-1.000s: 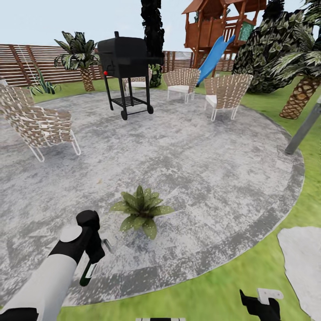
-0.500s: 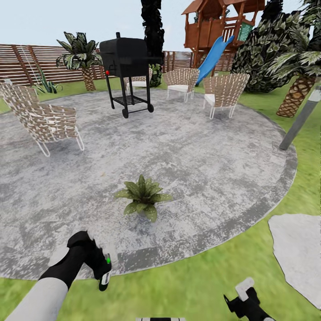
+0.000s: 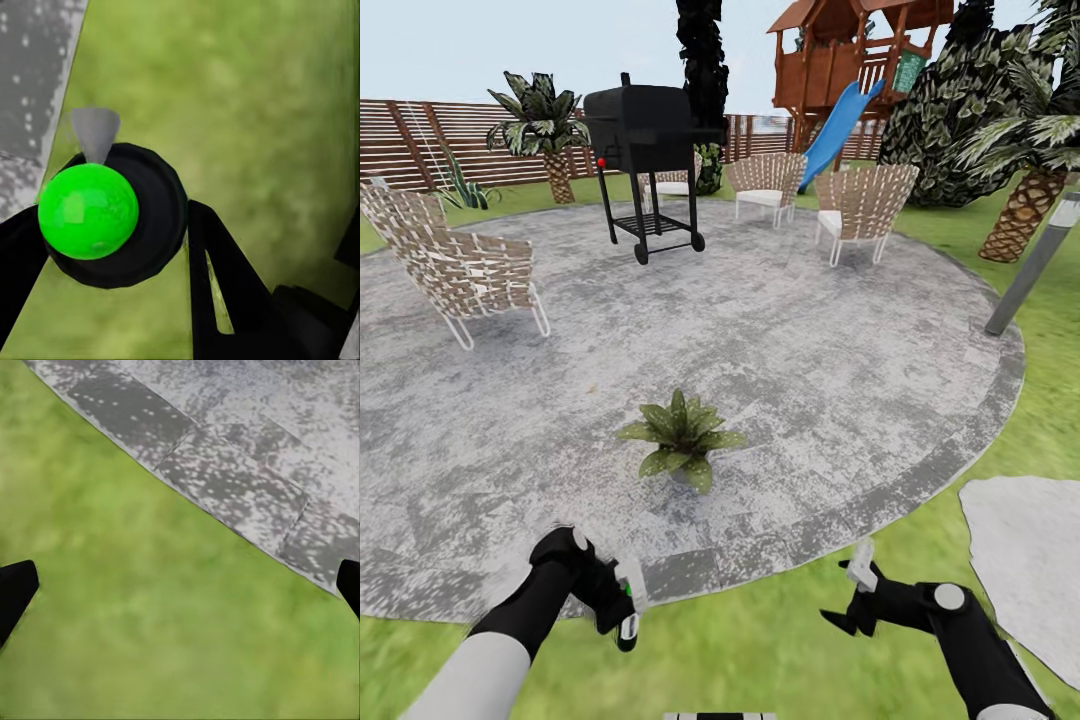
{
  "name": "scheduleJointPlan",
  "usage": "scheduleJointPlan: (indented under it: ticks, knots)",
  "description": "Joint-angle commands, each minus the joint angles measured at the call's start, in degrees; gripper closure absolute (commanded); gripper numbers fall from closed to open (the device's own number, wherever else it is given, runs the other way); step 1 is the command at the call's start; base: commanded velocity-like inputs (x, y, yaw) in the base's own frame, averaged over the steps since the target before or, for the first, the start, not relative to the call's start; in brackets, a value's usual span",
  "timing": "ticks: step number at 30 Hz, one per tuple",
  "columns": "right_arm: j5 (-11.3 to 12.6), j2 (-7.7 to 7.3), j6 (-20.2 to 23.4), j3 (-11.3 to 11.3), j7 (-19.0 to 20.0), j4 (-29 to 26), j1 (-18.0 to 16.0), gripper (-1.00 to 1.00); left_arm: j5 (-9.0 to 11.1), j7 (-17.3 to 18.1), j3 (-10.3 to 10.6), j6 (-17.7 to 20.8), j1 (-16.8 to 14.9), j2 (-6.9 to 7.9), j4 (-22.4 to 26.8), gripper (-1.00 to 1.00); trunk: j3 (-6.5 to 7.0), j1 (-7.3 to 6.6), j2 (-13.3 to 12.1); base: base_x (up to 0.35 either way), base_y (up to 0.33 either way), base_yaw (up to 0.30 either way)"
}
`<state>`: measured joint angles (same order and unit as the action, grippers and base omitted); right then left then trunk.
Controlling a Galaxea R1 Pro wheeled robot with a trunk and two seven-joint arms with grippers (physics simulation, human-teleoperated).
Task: Pick up the pesticide atomizer in the garden and spray insectifuge to fully cover both potted plants in the garden.
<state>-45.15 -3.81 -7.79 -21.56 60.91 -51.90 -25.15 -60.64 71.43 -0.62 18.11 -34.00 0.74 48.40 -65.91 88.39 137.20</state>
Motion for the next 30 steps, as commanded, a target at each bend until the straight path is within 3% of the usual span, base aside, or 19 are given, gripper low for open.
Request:
scheduleJointPlan:
  ticks: [1,10,16,23,24,26,30]
  knots:
    - [-0.5,0.37,-0.8,0.2,0.5,0.3,-0.1,-1.00,0.2,0.0,0.3,0.3,0.3,-0.35,-0.3,1.00,-0.05,-0.01,0.0,0.000,0.000,0.000]
    - [1.2,3.28,-1.3,-0.7,-0.9,2.0,-0.1,-1.00,3.0,-2.5,-2.5,-2.2,3.2,-0.72,-3.2,1.00,-0.05,-0.01,0.0,0.000,0.000,0.000]
    - [1.2,5.23,-1.3,0.5,-0.7,2.0,-0.1,-1.00,4.9,-4.5,-2.0,-2.9,3.3,-0.62,-5.1,1.00,-0.05,-0.01,0.0,0.000,0.000,0.000]
    - [1.4,7.50,-1.2,2.7,-0.6,1.3,-0.4,-1.00,7.2,-6.9,-0.7,-5.1,3.2,-2.21,-5.9,1.00,-0.05,-0.01,0.0,0.000,0.000,0.000]
    - [1.4,10.69,-1.1,8.5,-0.6,1.3,-0.4,-1.00,8.4,-9.2,1.1,-11.7,3.2,-2.28,-5.9,1.00,-0.05,-0.01,0.0,0.000,0.000,0.000]
    - [1.4,11.40,-1.1,8.8,-0.6,1.3,-0.4,-1.00,8.3,-9.3,2.8,-11.9,3.2,-2.36,-5.9,1.00,-0.05,-0.01,0.0,0.000,0.000,0.000]
    - [1.4,12.18,-1.0,13.3,-0.5,1.2,-0.5,-1.00,8.3,-9.2,4.2,-12.1,3.2,-2.34,-5.8,1.00,-0.05,-0.01,0.0,0.000,0.000,0.000]
